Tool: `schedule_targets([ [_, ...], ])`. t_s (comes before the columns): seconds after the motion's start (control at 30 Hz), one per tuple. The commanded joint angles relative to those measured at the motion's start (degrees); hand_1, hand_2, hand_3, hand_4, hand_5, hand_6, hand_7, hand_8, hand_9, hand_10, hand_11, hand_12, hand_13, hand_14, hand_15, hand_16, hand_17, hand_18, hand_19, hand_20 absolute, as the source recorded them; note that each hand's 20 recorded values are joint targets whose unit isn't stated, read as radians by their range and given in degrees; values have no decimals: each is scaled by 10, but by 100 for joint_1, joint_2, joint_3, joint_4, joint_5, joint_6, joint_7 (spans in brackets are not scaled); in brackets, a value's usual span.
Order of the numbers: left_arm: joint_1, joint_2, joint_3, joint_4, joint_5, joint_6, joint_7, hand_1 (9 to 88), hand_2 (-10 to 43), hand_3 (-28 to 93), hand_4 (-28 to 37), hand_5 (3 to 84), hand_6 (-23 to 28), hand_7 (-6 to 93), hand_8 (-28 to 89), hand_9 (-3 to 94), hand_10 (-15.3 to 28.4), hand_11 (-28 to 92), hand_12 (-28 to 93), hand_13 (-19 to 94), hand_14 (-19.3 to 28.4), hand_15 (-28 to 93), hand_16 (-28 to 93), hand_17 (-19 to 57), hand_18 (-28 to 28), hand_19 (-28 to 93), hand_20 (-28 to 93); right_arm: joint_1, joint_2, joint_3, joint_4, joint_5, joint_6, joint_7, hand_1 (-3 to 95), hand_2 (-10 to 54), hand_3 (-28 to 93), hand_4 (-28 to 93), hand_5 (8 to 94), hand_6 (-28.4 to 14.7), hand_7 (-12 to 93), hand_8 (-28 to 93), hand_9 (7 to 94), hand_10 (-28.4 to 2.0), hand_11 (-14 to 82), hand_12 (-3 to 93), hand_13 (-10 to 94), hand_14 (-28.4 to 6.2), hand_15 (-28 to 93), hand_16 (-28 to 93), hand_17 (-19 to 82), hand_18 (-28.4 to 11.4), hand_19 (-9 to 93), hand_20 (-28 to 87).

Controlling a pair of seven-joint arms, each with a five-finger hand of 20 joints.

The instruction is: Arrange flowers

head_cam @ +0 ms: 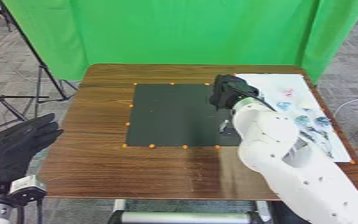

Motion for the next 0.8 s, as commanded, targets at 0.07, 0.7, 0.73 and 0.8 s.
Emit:
schedule_targets([
  [0.07, -140, -124, 117, 47, 63, -68, -142, 267, 50, 821, -151, 454, 134, 139, -83, 379, 215, 333, 100, 259, 276, 541, -100, -105, 216, 548, 134, 175, -1155, -711, 541, -440, -330, -339, 531, -23, 796, -282, 753, -89, 428, 288, 769, -176, 533, 388, 750, -132, 795, 303, 322, -261, 870, 97],
  [0.7, -1204, 135, 744, 374, 174, -305, -223, 267, 50, 821, -149, 455, 135, 139, -83, 380, 216, 332, 100, 259, 275, 540, -99, -105, 216, 548, 134, 209, -2377, -1109, 1933, -1241, -871, -490, 525, -20, 794, -281, 745, -80, 450, 277, 768, -175, 544, 381, 752, -130, 800, 301, 324, -262, 873, 104],
  [0.73, -1214, 122, 742, 381, 169, -320, -233, 268, 50, 820, -149, 455, 134, 139, -83, 380, 215, 332, 101, 259, 275, 540, -99, -105, 216, 548, 134, 183, -2407, -1101, 1973, -1264, -864, -435, 525, -21, 794, -281, 745, -80, 450, 276, 768, -175, 545, 381, 752, -130, 801, 301, 324, -262, 873, 104],
  [0.8, -1246, 116, 748, 395, 183, -342, -250, 268, 50, 820, -149, 455, 135, 139, -83, 379, 216, 332, 100, 259, 275, 540, -99, -105, 216, 548, 134, 127, -2450, -1047, 2019, -1253, -930, -368, 524, -21, 794, -280, 745, -79, 452, 275, 768, -174, 546, 380, 753, -130, 800, 300, 324, -262, 873, 103],
])
